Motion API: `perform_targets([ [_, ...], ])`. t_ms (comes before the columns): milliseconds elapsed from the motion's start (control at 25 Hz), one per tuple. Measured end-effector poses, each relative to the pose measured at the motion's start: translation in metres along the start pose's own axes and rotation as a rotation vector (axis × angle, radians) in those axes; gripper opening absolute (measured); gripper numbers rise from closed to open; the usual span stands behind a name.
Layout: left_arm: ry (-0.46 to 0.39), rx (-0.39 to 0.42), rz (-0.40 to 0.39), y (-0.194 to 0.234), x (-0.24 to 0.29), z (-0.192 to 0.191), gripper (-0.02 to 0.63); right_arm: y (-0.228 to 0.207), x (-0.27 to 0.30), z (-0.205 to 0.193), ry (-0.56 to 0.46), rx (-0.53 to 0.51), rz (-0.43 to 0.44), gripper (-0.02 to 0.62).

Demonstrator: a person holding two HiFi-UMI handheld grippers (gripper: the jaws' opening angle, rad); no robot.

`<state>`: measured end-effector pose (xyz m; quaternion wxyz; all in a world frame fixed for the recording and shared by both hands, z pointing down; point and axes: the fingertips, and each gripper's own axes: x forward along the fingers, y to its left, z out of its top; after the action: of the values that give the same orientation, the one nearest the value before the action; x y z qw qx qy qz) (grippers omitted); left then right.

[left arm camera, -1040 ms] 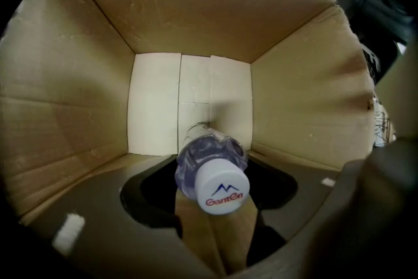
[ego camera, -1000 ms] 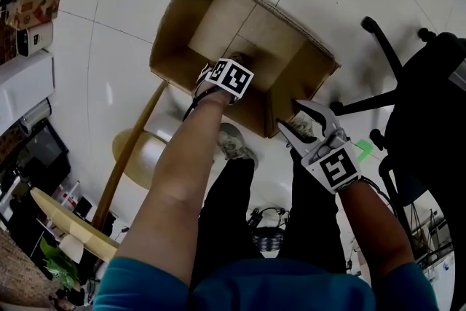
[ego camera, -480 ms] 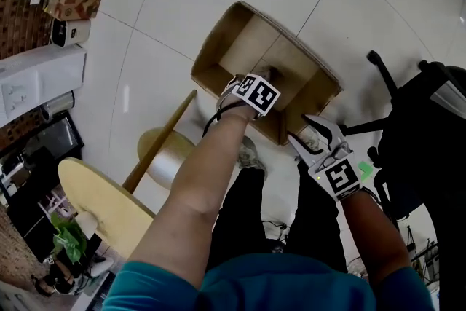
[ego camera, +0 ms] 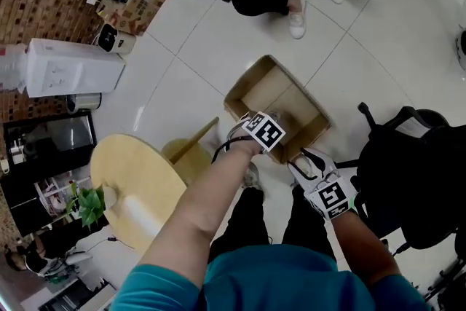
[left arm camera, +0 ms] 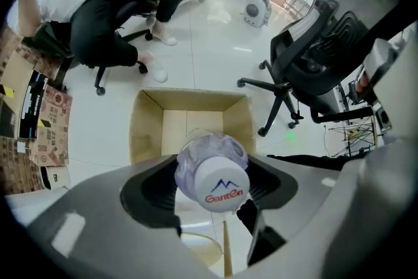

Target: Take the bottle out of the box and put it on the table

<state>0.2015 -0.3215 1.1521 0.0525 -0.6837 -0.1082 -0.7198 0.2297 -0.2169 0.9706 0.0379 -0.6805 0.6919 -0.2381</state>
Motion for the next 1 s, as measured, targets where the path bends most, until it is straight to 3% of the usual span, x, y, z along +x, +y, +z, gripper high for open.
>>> perform_targets([
  [120,-0.031,-0.018,0.001,-0.021,-0.079,0.006,0.308,0.038,-0.031,0.052,0.039,-0.055,0.081,0.192],
  [360,-0.109,-0.044,-0.006,-0.055,-0.263,-0.014,0.308,0.127,-0.076,0.202,0.075,-0.133,0.198,0.192],
  [720,-0.229,-0.132,0.014,-0.121,-0.454,-0.051,0.308,0.187,-0.125,0.344,0.044,-0.172,0.32,0.187],
  [840,-0.289,-0.129,0.069,-0.131,-0.529,-0.068,0.308,0.214,-0.131,0.386,0.044,-0.196,0.363,0.187],
  [1000,-0.268,-0.146,0.055,-0.166,-0.585,-0.122,0.308,0.262,-0.134,0.428,0.04,-0.234,0.418,0.187],
])
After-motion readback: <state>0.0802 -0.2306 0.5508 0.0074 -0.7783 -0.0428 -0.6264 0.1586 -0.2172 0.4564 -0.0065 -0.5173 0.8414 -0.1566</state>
